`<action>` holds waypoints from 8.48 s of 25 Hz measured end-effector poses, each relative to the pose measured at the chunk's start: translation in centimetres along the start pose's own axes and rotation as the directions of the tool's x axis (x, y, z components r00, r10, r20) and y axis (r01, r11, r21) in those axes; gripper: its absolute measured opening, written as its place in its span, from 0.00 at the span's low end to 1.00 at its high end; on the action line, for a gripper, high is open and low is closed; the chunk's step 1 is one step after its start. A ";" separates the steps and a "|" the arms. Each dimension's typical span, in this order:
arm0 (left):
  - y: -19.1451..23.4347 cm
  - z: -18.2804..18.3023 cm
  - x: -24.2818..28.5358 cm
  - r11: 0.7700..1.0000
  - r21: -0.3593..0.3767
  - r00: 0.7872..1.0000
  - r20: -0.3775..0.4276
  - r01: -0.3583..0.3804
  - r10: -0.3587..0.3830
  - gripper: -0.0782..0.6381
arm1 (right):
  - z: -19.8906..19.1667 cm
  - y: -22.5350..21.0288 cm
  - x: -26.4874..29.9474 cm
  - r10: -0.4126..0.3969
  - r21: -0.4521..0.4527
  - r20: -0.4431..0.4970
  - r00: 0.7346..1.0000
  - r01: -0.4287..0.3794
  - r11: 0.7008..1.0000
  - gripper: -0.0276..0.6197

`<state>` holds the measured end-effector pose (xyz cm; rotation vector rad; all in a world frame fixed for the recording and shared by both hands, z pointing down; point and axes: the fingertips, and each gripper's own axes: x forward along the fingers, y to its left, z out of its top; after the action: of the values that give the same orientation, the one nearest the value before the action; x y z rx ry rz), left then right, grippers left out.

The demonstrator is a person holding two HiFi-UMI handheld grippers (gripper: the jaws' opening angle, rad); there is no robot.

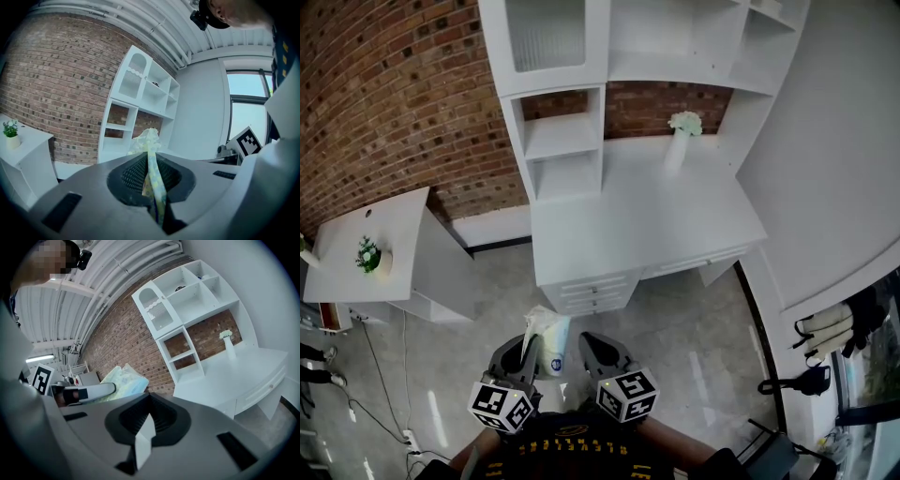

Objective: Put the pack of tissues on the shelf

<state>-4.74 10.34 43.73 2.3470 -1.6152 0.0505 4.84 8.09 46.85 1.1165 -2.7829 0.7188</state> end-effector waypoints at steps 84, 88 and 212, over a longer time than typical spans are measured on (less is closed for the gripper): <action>23.6 4.3 31.1 0.997 0.008 0.992 -0.100 0.083 -0.082 0.14 | 11.2 -21.2 29.1 -0.344 -0.081 0.034 0.938 0.346 0.935 0.04; 23.7 3.5 33.9 0.998 0.023 0.991 -0.119 0.056 -0.053 0.14 | 11.2 -23.0 30.9 -0.314 -0.072 0.025 0.949 0.315 0.946 0.04; 24.5 6.4 38.2 0.942 -0.328 0.997 0.016 0.073 -0.071 0.36 | 14.2 -23.9 38.2 -0.232 -0.099 -0.005 0.973 0.230 0.968 0.04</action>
<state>-13.98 -34.08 50.27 2.1440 -1.4114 -0.2231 -5.68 -37.61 52.24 1.3770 -2.5818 0.5575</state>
